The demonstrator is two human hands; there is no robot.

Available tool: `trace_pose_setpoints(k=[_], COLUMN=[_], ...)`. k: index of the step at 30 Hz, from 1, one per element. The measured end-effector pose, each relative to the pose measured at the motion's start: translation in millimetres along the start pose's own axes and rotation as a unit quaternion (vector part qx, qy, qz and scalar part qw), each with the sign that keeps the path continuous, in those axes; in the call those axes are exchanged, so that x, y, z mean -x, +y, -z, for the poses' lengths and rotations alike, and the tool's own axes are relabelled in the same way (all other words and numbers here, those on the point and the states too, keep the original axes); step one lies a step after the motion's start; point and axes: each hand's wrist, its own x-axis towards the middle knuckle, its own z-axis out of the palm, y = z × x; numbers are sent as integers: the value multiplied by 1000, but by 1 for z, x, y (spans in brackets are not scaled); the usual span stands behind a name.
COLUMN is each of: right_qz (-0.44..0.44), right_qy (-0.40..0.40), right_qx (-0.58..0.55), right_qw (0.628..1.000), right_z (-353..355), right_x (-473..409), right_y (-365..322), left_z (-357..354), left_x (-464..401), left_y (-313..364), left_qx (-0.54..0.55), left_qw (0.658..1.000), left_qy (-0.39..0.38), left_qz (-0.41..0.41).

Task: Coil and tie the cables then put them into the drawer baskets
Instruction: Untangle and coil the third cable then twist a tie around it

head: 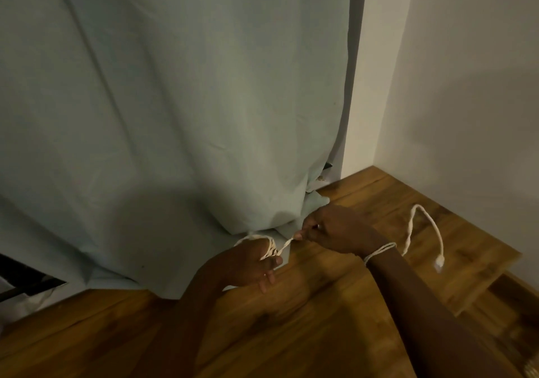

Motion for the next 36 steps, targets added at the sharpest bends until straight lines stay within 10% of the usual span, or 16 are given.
trace_pose_setpoints(k=[5, 9, 16, 20, 26, 31, 36], right_qz=[-26, -42, -101, -101, -136, -87, 6], right_qy=[-156, -132, 6, -25, -189, -304, -286], right_qx=[-268, -393, -612, -678, -441, -184, -170], right_qw=[950, 909, 784, 727, 867, 931, 943], right_z=[24, 4, -48, -77, -69, -31, 29], right_x=[8, 6, -5, 3, 19, 11, 14], right_y=[11, 13, -21, -31, -44, -58, -34], left_z=[-9, -9, -8, 1, 12, -6, -25], left_x=[10, 5, -13, -20, -24, -37, -23], left_y=[5, 13, 36, 31, 24, -1, 2], left_qx=[152, 486, 653, 581, 175, -24, -153], left_qw=[985, 856, 714, 768, 911, 932, 951], left_qy=[-59, -112, -40, 120, 295, 293, 246], left_qz=[-62, -132, -249, -242, -229, -211, -110])
